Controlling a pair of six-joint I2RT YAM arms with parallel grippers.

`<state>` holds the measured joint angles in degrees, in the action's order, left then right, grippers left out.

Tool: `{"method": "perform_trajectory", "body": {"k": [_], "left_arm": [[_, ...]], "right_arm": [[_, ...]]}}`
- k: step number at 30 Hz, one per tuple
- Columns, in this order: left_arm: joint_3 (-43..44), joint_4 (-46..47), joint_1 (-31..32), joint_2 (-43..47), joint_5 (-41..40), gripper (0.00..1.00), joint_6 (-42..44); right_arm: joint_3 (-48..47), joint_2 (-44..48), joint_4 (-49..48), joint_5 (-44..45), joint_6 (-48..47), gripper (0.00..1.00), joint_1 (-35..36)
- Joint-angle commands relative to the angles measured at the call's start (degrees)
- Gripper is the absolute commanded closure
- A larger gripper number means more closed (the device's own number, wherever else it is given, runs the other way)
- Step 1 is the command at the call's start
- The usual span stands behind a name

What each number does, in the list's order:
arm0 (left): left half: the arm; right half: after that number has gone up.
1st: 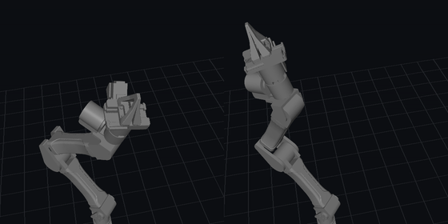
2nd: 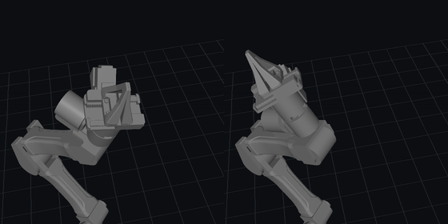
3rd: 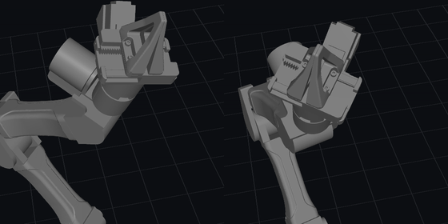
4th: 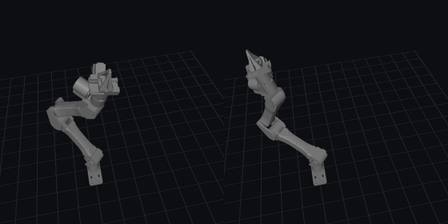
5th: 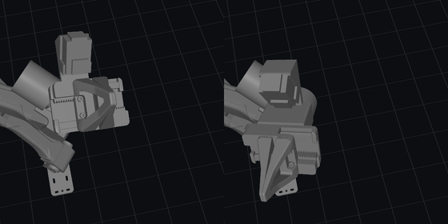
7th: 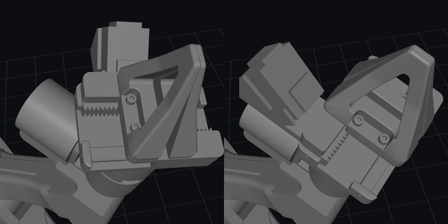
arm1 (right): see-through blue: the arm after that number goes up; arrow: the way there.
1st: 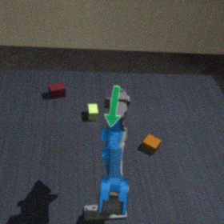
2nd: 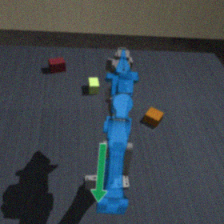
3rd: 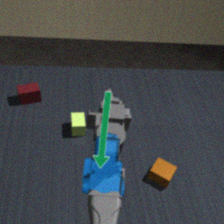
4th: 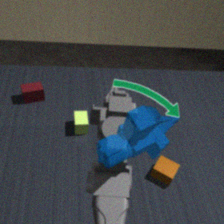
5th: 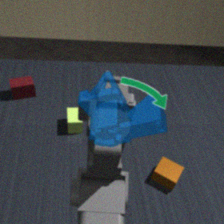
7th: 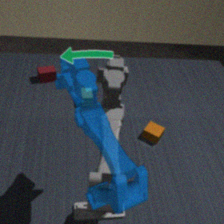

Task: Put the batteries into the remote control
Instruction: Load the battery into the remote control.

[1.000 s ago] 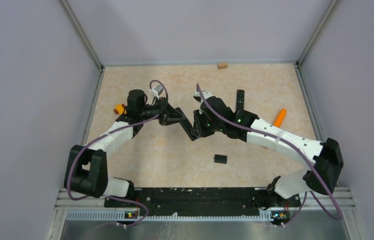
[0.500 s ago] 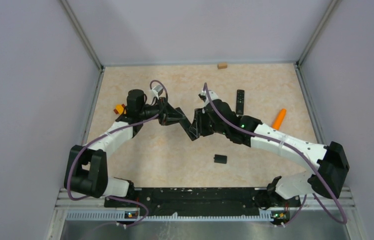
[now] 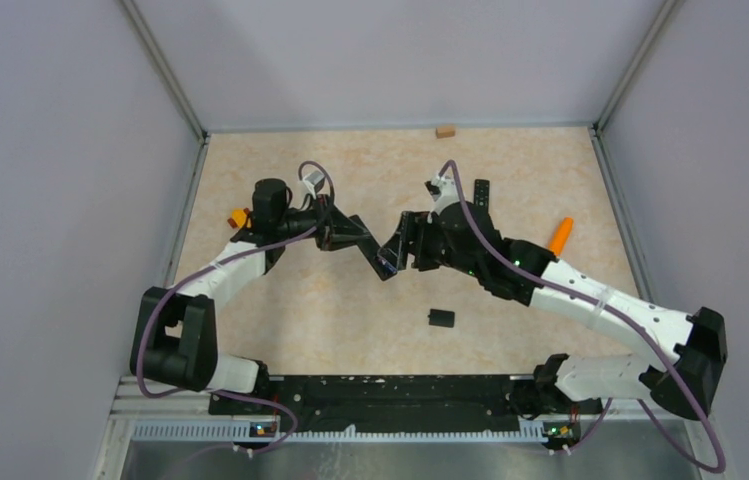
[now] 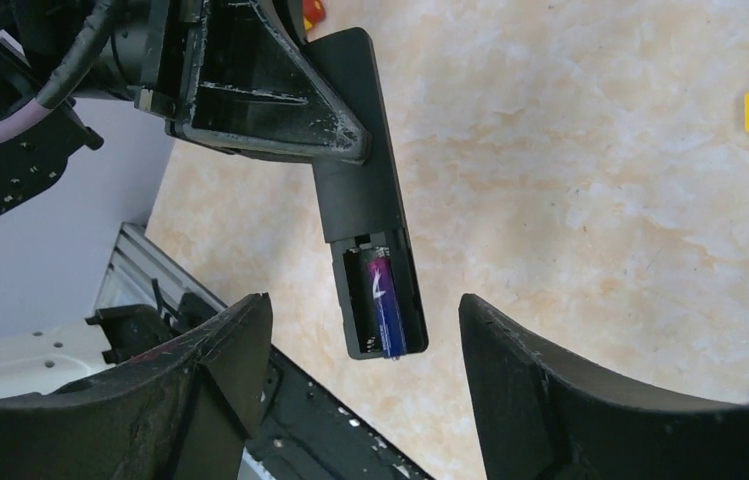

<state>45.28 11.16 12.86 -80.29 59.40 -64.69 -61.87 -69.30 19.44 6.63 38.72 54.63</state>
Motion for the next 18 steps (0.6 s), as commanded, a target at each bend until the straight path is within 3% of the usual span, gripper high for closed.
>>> {"method": "perform_trajectory", "body": {"k": [1,15,18], "left_arm": [[0.5,3.1,-0.8,0.1,1.6,1.0,-1.2],[-2.3,12.5,-1.2,1.6,2.7,1.0,-11.5],[-2.5,12.5,-1.2,1.6,2.5,1.0,-11.6]], "right_arm": [[3.9,4.3,-3.8,1.8,6.7,0.3,0.1],[23.1,10.5,-30.6,1.3,25.4,0.3,0.2],[23.5,10.2,-31.5,1.7,27.1,0.3,0.2]]}}
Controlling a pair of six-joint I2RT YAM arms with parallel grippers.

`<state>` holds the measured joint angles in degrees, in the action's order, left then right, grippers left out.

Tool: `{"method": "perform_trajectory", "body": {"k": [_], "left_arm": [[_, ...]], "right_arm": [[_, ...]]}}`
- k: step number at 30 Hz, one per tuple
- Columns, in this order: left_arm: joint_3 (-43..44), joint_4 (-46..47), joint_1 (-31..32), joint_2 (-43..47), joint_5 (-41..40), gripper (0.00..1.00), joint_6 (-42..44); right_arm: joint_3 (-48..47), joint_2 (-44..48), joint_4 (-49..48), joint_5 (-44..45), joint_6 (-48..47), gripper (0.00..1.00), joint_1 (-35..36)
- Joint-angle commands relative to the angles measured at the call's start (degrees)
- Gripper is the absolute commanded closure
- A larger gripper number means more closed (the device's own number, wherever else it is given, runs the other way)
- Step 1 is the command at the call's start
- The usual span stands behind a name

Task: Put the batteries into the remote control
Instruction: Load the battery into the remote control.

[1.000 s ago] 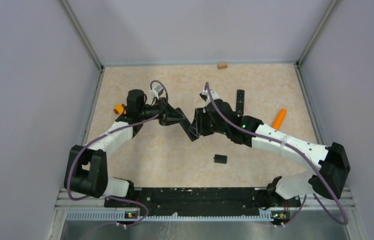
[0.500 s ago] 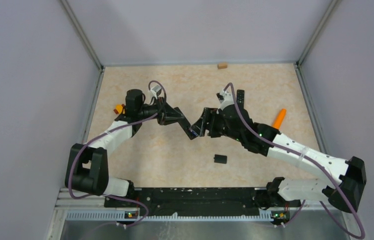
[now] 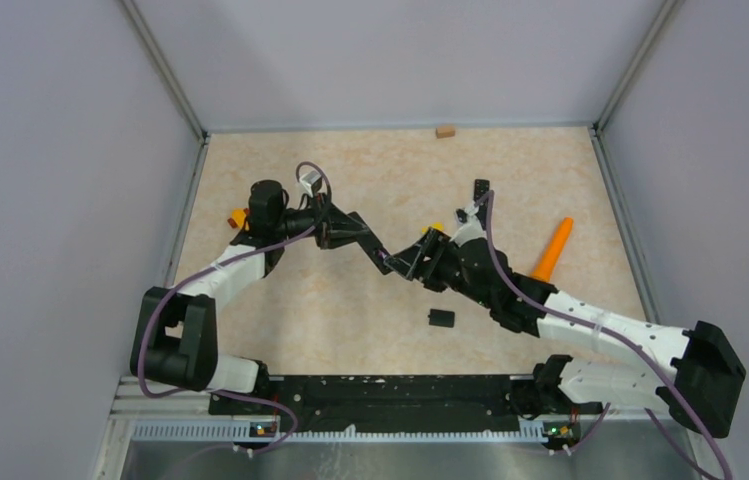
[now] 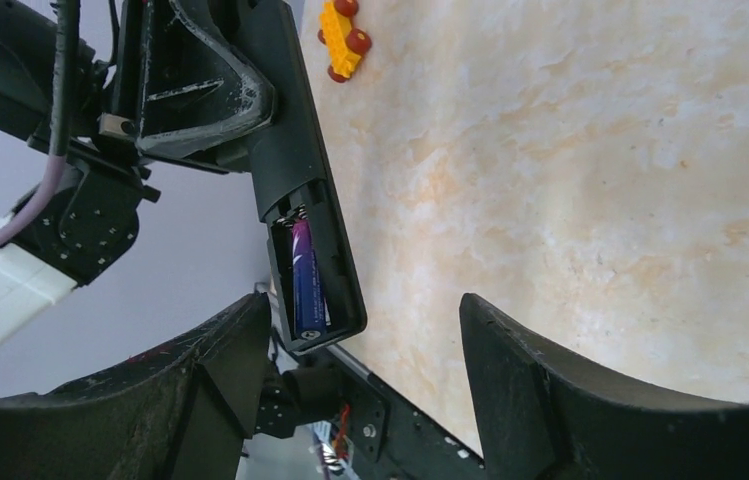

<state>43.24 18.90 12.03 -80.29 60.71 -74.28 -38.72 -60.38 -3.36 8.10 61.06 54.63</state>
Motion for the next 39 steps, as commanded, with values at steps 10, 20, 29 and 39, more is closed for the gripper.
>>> {"method": "perform_trajectory", "body": {"k": [10,20,29,39], "left_arm": [[-0.5,4.9,-0.3,2.0,0.9,1.0,-2.4],[-0.5,5.1,-0.4,2.0,1.0,1.0,-2.6],[-0.5,5.9,-0.4,2.7,0.9,1.0,-4.3],[-0.5,7.9,-0.4,2.5,1.0,1.0,-6.9]], "right_arm": [[-2.4,-1.0,-4.0,2.8,4.6,0.48,0.3],[-5.6,-4.7,-0.8,6.3,2.6,0.51,1.2],[-6.7,-6.9,1.6,13.5,5.1,0.62,3.0],[-3.9,-6.7,-5.7,13.1,7.2,0.63,3.1]]}}
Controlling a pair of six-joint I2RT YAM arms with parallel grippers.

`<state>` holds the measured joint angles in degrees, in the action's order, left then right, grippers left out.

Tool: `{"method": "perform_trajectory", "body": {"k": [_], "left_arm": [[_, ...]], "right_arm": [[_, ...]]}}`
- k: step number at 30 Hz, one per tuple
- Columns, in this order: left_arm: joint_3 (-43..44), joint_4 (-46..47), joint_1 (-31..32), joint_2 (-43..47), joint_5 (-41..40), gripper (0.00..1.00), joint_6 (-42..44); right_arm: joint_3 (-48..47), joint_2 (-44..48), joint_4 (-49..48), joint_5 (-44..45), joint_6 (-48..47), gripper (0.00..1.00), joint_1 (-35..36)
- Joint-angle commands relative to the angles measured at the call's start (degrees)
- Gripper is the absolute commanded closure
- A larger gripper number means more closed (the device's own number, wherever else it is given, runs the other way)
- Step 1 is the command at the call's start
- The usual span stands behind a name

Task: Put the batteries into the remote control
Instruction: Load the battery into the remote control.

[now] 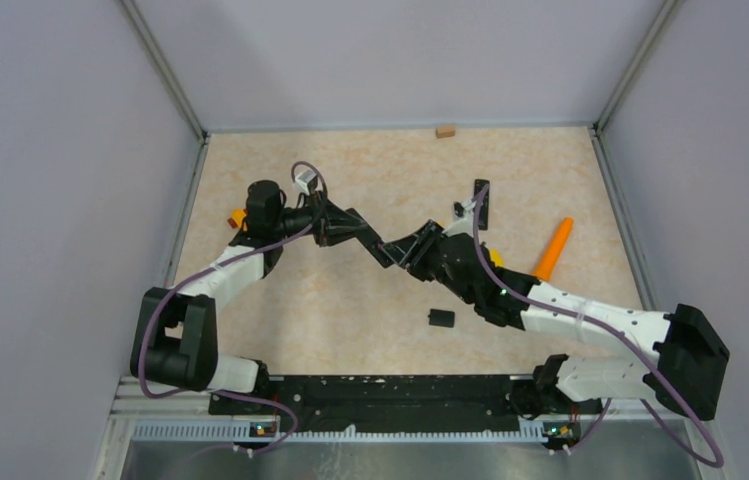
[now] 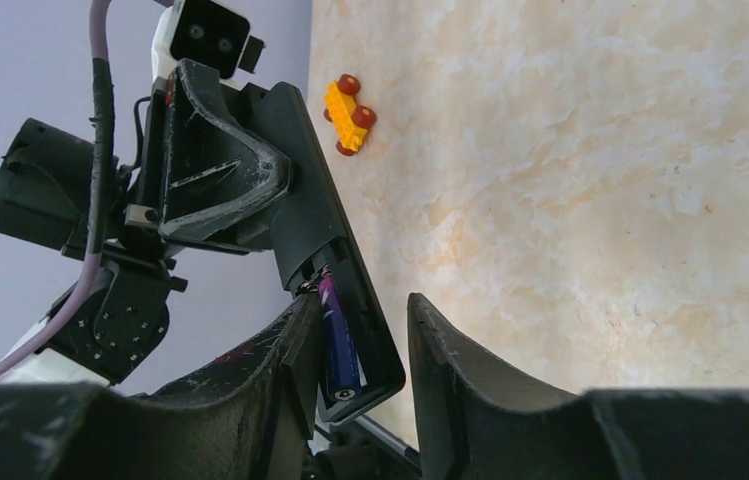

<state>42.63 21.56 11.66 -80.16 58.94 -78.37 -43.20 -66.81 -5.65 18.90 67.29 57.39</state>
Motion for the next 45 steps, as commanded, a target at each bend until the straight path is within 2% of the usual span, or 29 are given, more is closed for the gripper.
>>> {"method": "perform_trajectory", "body": {"k": [1,7,17,32,37,40,45], "left_arm": [[0.0,5.9,0.0,2.4,2.9,1.0,-3.6],[-1.0,12.9,0.0,3.1,4.1,1.0,-9.7],[-1.7,16.7,0.0,5.6,4.5,1.0,-13.6],[-2.3,17.5,0.2,7.7,5.2,1.0,-13.9],[-1.7,15.6,0.0,7.6,5.3,1.0,-11.5],[-1.2,11.0,-0.3,7.1,4.8,1.0,-7.1],[0.6,1.2,-1.9,6.7,3.1,1.0,4.6]], "right_arm": [[1.0,-0.2,-4.0,2.2,1.3,0.64,0.4],[4.7,-0.2,-9.7,0.8,3.8,0.73,0.4],[5.9,-3.0,-14.8,-0.9,5.9,0.81,0.4],[1.7,-9.0,-15.0,-0.7,2.7,0.87,0.4],[1.8,-8.0,-14.2,-0.3,2.5,0.86,0.4],[2.8,-5.3,-13.3,0.0,1.9,0.81,0.4],[5.2,1.4,-14.8,-1.7,-3.7,0.4,0.4]]}}
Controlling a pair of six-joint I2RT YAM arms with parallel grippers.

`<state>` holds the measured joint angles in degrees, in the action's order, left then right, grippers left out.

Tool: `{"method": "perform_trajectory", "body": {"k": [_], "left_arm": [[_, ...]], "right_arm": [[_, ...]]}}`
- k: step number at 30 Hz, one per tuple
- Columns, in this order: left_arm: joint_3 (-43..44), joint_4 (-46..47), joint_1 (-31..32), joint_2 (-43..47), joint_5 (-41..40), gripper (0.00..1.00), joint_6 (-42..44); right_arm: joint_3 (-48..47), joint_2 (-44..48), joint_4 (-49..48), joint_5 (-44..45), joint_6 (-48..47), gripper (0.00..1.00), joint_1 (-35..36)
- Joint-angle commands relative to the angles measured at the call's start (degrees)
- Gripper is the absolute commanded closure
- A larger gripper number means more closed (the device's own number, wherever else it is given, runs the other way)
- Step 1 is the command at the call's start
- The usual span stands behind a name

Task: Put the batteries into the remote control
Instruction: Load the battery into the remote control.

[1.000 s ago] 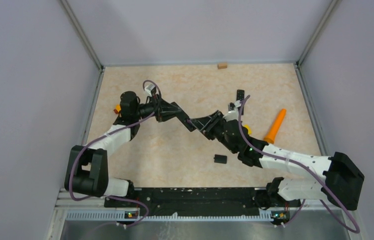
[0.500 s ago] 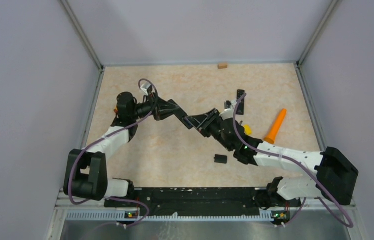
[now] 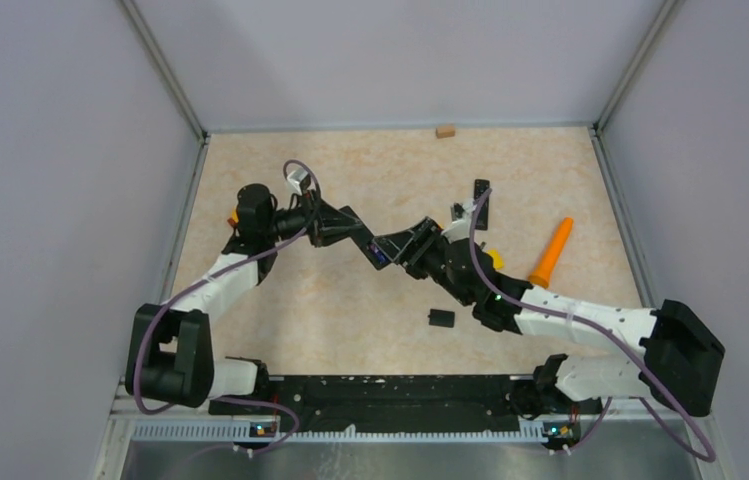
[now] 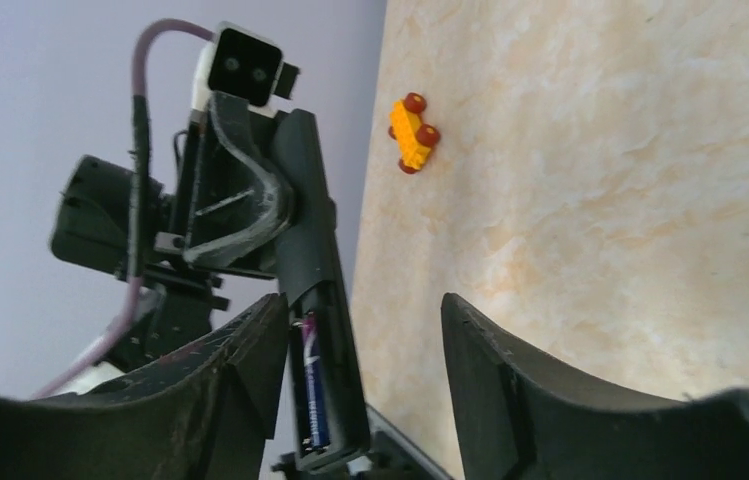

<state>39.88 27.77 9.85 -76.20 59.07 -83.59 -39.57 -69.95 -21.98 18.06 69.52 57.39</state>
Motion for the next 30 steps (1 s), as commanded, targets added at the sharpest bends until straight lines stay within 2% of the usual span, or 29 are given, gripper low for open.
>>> {"method": "perform_trajectory", "body": {"k": [1,3,9,14,17,23,30], "left_arm": [[3.8,-6.0,-0.3,2.8,2.8,1.0,11.5],[4.5,-8.2,-0.6,3.3,2.4,1.0,14.2],[6.9,-14.2,-0.6,7.1,1.9,1.0,24.1],[8.0,-16.6,-0.6,11.4,3.4,1.0,30.4],[8.9,-19.3,-0.6,13.7,4.4,1.0,34.9],[10.4,-20.8,-0.6,16.1,5.7,1.0,38.5],[11.1,-20.8,-0.6,16.5,6.3,1.0,38.2]], "right_arm": [[2.1,5.9,0.3,-2.2,-7.5,0.34,0.4],[2.8,8.3,-1.4,-4.6,-10.2,0.26,0.1],[2.9,12.1,-3.9,-13.7,-20.1,0.23,-1.1],[-2.3,11.1,5.5,-21.0,-30.5,0.24,-2.1],[-5.9,9.8,11.3,-23.2,-35.7,0.27,-2.4],[-10.4,7.1,13.4,-29.9,-41.6,0.31,-2.5],[-14.9,2.6,17.7,-29.8,-44.1,0.47,-2.5]]}}
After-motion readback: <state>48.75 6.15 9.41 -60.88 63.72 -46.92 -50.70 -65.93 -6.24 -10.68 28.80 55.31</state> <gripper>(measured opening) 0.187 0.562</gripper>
